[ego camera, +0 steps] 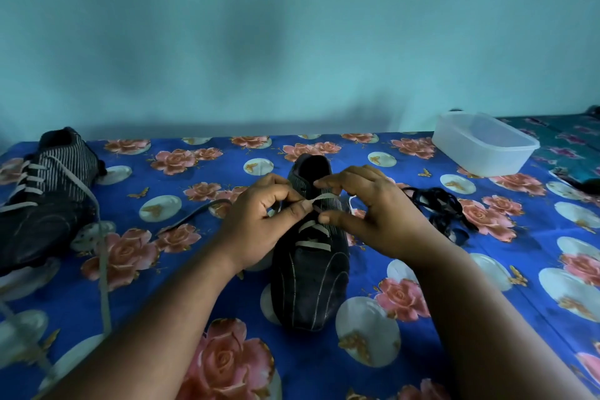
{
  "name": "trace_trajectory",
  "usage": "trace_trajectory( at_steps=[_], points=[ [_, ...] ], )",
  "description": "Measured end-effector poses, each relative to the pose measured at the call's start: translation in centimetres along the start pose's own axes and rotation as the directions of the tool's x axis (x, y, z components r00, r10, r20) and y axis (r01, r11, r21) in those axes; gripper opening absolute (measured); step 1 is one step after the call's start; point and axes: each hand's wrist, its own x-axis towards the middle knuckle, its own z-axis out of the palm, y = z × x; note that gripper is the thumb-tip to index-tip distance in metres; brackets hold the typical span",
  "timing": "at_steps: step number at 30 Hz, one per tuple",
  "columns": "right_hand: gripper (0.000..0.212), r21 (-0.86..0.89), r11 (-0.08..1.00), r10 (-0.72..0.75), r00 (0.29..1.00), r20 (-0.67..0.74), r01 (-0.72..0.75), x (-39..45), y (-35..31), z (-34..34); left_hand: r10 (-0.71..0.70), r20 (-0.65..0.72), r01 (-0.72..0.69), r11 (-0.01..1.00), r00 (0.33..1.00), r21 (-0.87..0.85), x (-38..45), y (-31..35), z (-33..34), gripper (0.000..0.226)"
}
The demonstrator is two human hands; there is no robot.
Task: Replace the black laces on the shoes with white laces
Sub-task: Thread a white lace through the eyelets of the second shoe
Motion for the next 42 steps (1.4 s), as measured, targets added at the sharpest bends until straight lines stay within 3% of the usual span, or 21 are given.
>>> trace_trajectory(
  at_steps=[5,9,12,14,17,20,22,27,32,34,37,39,42],
  points=[
    [0.02,-0.015,0.997,-0.075,0.997,-0.007,0.075,0.3,-0.4,0.5,0.016,0.018,-0.017,0.999,1.0,0.037,0.0,-0.2,0.1,0.007],
    [0.028,0.101,0.994,0.022,0.996,0.09,-0.031,-0.3,1.3,-0.2,0.011,-0.04,-0.009,0.998,0.999,0.066,0.2,-0.6,-0.3,0.024],
    [0.039,-0.133,0.978,0.178,0.977,0.117,-0.162,-1.4,4.1,-0.4,-0.023,-0.057,0.026,0.999,0.998,0.048,0.2,-0.9,-0.4,0.025],
    [0.035,-0.169,0.94,0.309,0.95,0.051,-0.297,-1.9,5.4,-0.9,-0.04,-0.061,0.041,0.999,0.997,0.02,0.1,-0.9,-0.3,0.023],
    [0.023,0.06,0.959,0.279,0.96,-0.006,-0.278,-1.6,5.1,-1.4,-0.07,-0.061,0.069,0.997,0.996,-0.025,0.0,-0.8,-0.2,0.019],
    [0.022,0.257,0.956,0.145,0.989,-0.007,-0.138,-0.5,2.2,-1.2,-0.15,-0.06,0.134,0.966,0.987,-0.221,-0.1,-0.1,-0.7,0.05],
    [0.019,0.31,0.947,0.084,0.996,0.02,-0.086,-0.2,0.3,-0.7,-0.114,-0.036,0.101,0.962,0.993,-0.252,-0.1,0.5,-1.2,0.058],
    [0.018,0.389,0.909,0.101,0.986,0.133,-0.146,0.0,-1.3,-0.1,0.127,-0.016,-0.123,0.979,0.992,0.161,0.2,0.1,0.0,0.022],
    [0.02,0.424,0.877,0.204,0.974,0.101,-0.228,-0.2,-0.9,-0.6,0.115,-0.053,-0.11,0.989,0.992,0.095,0.2,0.4,-0.6,0.024],
    [0.019,0.414,0.885,0.188,0.978,0.094,-0.211,-0.1,-0.9,-0.5,0.127,-0.035,-0.118,0.976,0.991,0.182,0.1,0.5,-0.6,0.034],
    [0.02,0.414,0.893,0.146,0.984,0.106,-0.177,0.0,-1.2,-0.2,0.203,-0.047,-0.181,0.938,0.978,0.295,0.2,0.6,0.0,0.032],
    [0.021,0.455,0.87,0.149,0.982,0.12,-0.188,0.0,-1.3,-0.3,0.192,-0.082,-0.17,0.961,0.978,0.217,0.3,0.7,0.1,0.027],
    [0.029,0.589,0.771,0.228,0.968,0.101,-0.243,0.0,-0.9,-1.0,0.029,-0.2,-0.031,1.0,0.979,-0.005,0.6,0.0,-0.8,0.013]
  ],
)
